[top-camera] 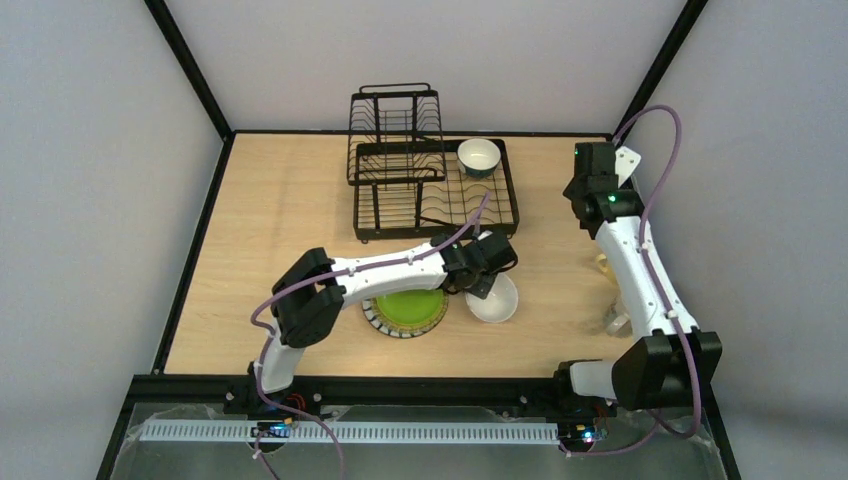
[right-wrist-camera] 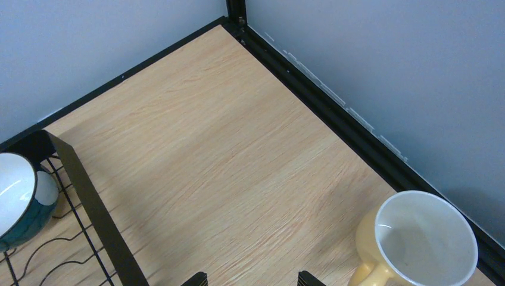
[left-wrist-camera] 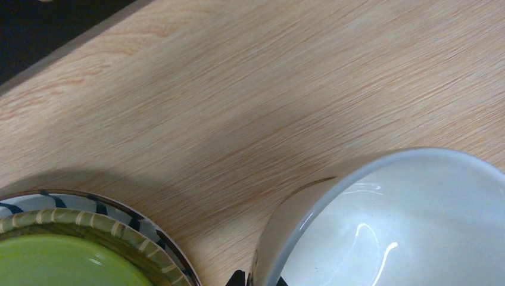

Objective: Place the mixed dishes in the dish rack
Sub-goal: Place the bowl at the center of the board.

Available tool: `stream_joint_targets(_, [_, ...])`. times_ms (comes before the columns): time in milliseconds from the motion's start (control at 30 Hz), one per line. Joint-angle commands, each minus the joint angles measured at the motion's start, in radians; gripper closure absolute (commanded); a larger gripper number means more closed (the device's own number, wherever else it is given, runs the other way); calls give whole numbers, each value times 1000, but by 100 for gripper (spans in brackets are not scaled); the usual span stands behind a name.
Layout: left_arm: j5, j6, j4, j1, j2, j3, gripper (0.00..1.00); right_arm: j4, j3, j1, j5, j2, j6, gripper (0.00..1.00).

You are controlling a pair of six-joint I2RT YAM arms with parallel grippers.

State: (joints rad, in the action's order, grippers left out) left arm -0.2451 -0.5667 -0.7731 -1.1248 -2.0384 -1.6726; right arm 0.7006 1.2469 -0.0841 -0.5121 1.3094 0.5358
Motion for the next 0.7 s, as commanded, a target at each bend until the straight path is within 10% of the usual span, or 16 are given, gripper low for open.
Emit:
stream_joint_targets(0, [3, -1, 59, -1, 8, 26, 83, 31, -19, 6, -37, -34, 21, 12])
stream_joint_targets(667, [23, -18, 88, 4, 18, 86, 39, 51, -47, 6, -74, -66, 14, 10])
